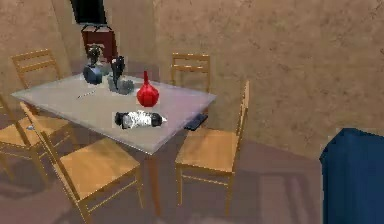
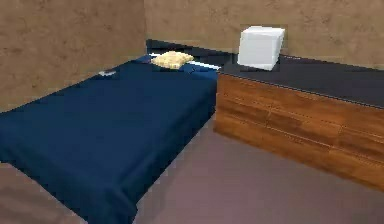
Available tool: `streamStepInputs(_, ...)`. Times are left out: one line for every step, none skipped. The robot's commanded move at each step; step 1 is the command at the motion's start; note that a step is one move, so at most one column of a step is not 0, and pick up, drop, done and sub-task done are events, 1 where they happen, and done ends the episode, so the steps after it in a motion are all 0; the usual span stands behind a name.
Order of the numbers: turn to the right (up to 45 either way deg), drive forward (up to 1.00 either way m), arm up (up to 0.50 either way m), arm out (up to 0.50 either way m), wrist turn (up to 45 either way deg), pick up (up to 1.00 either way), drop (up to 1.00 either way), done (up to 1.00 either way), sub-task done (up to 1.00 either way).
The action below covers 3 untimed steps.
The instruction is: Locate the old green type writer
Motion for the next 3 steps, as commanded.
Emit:
streamStepInputs(-45.0,0.0,0.0,0.0,0.0,0.0,0.0,0.0,0.0)
streamStepInputs(-45.0,0.0,0.0,0.0,0.0,0.0,0.0,0.0,0.0)
streamStepInputs(-45.0,0.0,0.0,0.0,0.0,0.0,0.0,0.0,0.0)
